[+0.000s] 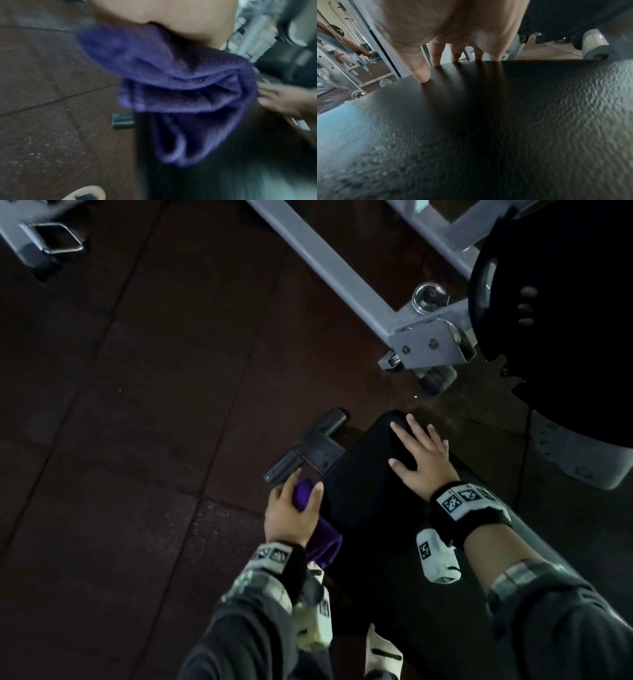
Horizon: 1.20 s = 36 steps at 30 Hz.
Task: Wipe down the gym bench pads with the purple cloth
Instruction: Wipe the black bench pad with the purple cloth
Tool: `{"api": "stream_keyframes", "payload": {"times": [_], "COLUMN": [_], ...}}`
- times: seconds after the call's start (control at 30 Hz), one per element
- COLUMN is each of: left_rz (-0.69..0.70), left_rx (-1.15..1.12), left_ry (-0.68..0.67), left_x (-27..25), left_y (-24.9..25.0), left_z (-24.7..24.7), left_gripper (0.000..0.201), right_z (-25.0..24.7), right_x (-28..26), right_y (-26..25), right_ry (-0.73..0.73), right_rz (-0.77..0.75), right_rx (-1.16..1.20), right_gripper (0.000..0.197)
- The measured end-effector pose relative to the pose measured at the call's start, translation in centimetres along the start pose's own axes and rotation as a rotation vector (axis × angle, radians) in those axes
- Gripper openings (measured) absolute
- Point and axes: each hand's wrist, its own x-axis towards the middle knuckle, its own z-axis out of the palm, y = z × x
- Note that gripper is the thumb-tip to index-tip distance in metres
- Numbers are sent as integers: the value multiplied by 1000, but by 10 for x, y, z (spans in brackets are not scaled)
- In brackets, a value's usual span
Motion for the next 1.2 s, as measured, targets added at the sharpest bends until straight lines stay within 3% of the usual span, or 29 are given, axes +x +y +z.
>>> {"api": "stream_keyframes", "payload": {"times": [0.13,0.37,0.63,0.77,0.93,1.1,1.2], "left_rz": [-17,-154,-170,-260,-326,-298,-337], "left_rx": [-79,-399,-482,-582,-659,-718,-726], "left_ry": [51,301,345,410,282,365,400], "left_x": [-2,-66,-51,-101,-173,-134,-138], "left_y": [-1,-29,-39,-46,-43,-47,-44], "left_z": [2,31,45,97,145,126,137], "left_gripper": [44,58,57,60,66,55,58], "right_z": [3,13,25,31,42,46,47], "right_x": [-4,-39,-63,-83,-111,-127,-132], "right_y": [3,17,28,35,47,51,54], "right_ry": [3,37,25,10,8,-9,-26], "right_rz": [-24,-99,-111,-136,-154,-150,-148], "right_rx": [-15,-7,-21,-14,-43,-37,-27], "right_gripper": [64,60,58,58,59,60,60]}}
